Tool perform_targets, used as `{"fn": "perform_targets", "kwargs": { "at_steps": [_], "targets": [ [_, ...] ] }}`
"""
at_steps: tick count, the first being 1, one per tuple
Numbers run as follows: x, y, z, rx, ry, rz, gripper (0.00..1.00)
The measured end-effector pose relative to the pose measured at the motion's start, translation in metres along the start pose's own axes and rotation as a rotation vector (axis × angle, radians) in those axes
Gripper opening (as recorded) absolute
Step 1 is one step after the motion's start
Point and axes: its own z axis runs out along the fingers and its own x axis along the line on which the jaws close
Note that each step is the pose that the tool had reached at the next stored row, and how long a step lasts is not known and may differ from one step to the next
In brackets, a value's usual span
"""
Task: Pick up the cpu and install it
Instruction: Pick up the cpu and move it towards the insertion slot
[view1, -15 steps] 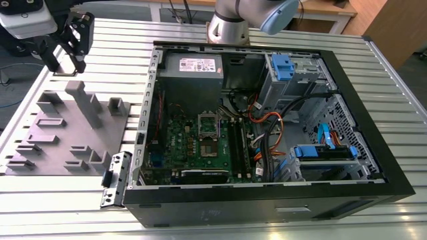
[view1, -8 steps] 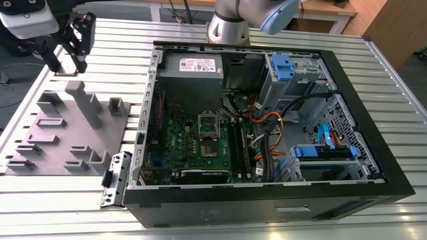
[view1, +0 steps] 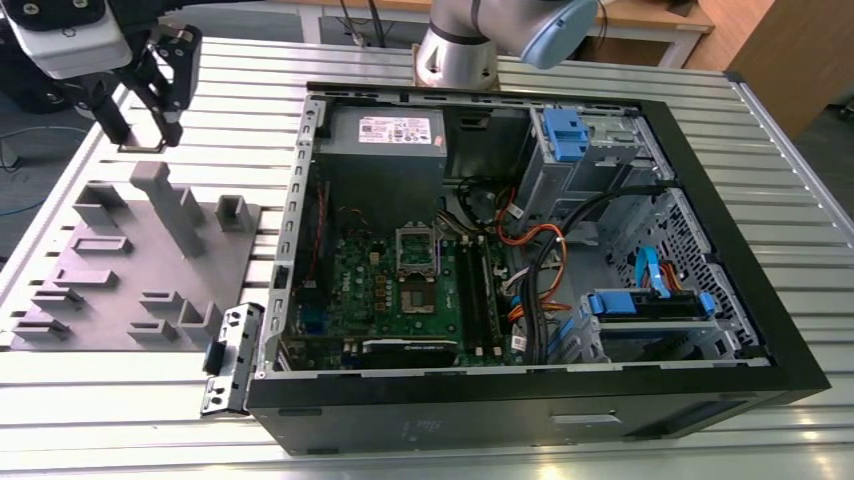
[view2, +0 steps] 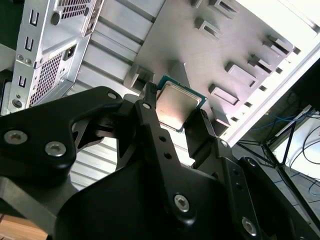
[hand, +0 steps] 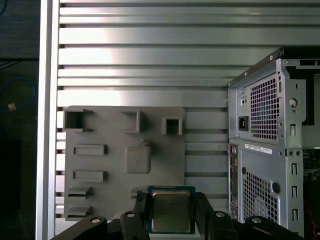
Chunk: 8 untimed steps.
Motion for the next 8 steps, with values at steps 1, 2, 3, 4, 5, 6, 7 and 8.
{"fn": "perform_targets", "kwargs": {
  "at_steps": [1, 2, 3, 4, 5, 6, 7, 8],
  "targets": [
    [-0.0008, 0.0, 0.0, -0.0001, -0.0001, 0.0, 0.47],
    [-0.0016, 0.0, 0.0, -0.0001, -0.0001, 0.0, 0.47],
    [-0.0024, 0.0, -0.0001, 0.0, 0.0, 0.0, 0.47],
    [-0.0032, 0.0, 0.0, 0.0, 0.0, 0.0, 0.47],
    [-0.0041, 0.0, -0.0001, 0.0, 0.0, 0.0, 0.47],
    [-0.0055, 0.0, -0.0001, 0.0, 0.0, 0.0, 0.47],
    [-0.0071, 0.0001, -0.0001, 0.0, 0.0, 0.0, 0.47],
    [-0.009, 0.0001, -0.0001, 0.0, 0.0001, 0.0, 0.47]
  ]
}}
